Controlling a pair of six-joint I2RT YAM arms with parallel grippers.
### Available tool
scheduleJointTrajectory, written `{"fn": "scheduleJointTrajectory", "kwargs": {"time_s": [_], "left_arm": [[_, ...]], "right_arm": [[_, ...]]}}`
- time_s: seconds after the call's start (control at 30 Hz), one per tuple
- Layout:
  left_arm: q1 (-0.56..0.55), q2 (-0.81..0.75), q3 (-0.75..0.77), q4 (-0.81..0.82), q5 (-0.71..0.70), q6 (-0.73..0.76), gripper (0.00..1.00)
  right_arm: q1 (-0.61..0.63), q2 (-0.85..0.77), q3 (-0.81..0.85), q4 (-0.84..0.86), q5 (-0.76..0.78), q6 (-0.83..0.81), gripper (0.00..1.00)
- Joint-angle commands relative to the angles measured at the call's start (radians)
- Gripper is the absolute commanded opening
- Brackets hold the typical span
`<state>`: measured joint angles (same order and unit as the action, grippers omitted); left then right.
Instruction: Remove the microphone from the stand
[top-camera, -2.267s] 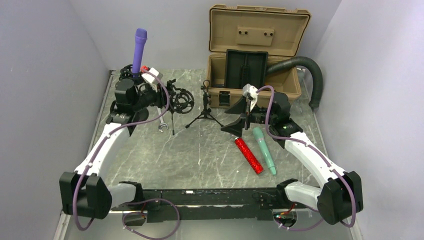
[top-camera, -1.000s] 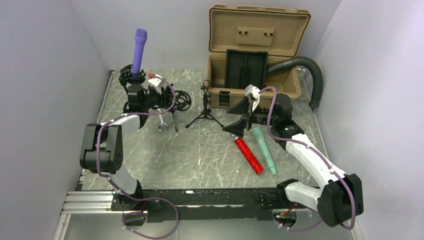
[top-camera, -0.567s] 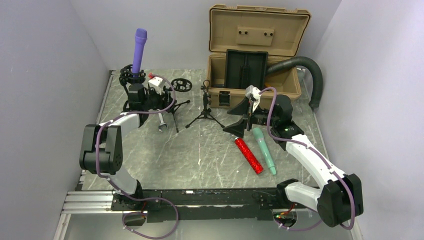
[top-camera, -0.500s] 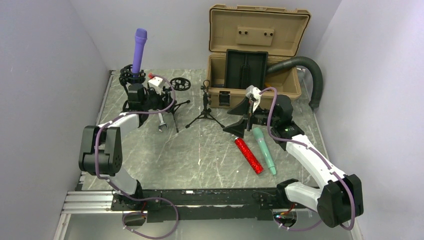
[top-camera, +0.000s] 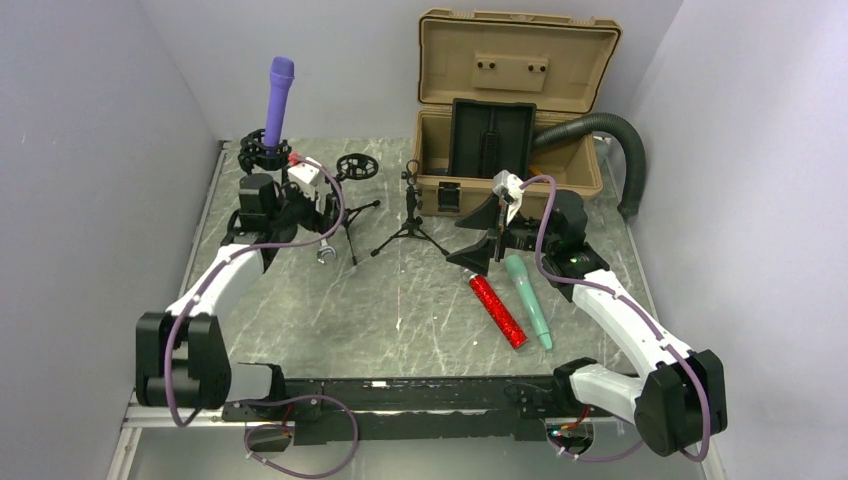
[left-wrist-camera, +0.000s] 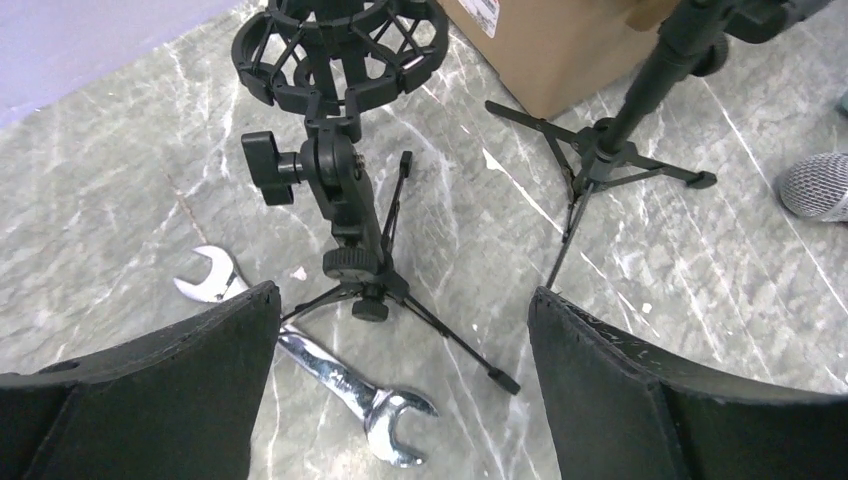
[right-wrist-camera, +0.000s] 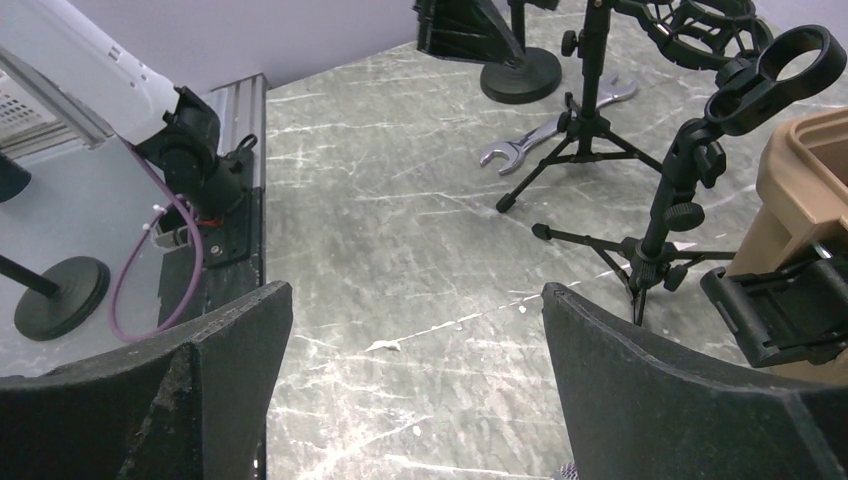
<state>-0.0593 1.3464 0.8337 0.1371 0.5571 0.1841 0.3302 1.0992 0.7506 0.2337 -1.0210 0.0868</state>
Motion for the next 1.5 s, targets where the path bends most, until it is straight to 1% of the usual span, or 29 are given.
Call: {"fn": "scheduleJointTrajectory", "kwargs": {"time_s": [0.0,0.13,0.27,0.5,0.6,0.67,0.8,0.97,1.13,1.3,1.47], "left_arm": [[0.014,-0.140,-0.009,-0.126,-0.032,0.088,0.96],[0.032,-0.238,0.022,-0.236,-0.098,0.073,0.96],[0.043,-0.300,0.085,-0.344,-0.177,0.053,0.97],[0.058,-0.367,0.105,-0.357,-0.366,0.017,0.99],[0.112,-0.375,0.119,-0.369,-0.391,0.013,1.00],[0.154,-0.375,0.123,-0.369,-0.382,-0.008,0.99],[0.266,-0.344,0.126,-0.342,-0.310,-0.029,0.99],[0.364,-0.284,0.106,-0.250,-0.240,-0.023,0.99],[0.415,-0.203,0.095,-0.154,-0.175,-0.014,0.98],[0.429,-0.147,0.047,0.025,-0.079,0.013,0.97],[0.429,-0.069,0.070,0.068,-0.028,0.012,0.93]], "right_arm": [[-0.004,-0.024,0.006,0.042,-0.004,-0.007,0.97],[-0.005,-0.018,0.016,0.042,-0.008,-0.006,0.97],[-0.008,-0.017,0.021,0.047,-0.018,-0.001,0.98],[-0.014,-0.024,0.026,0.050,-0.045,-0.003,1.00],[-0.016,-0.033,0.023,0.045,-0.047,-0.013,1.00],[-0.018,-0.040,0.018,0.043,-0.040,-0.017,1.00],[-0.020,-0.052,0.011,0.044,-0.038,-0.023,1.00],[-0.020,-0.059,0.005,0.047,-0.037,-0.024,1.00],[-0.020,-0.059,-0.002,0.051,-0.037,-0.028,1.00],[-0.020,-0.058,-0.006,0.053,-0.037,-0.032,1.00],[-0.021,-0.056,-0.011,0.052,-0.037,-0.043,1.00]]}}
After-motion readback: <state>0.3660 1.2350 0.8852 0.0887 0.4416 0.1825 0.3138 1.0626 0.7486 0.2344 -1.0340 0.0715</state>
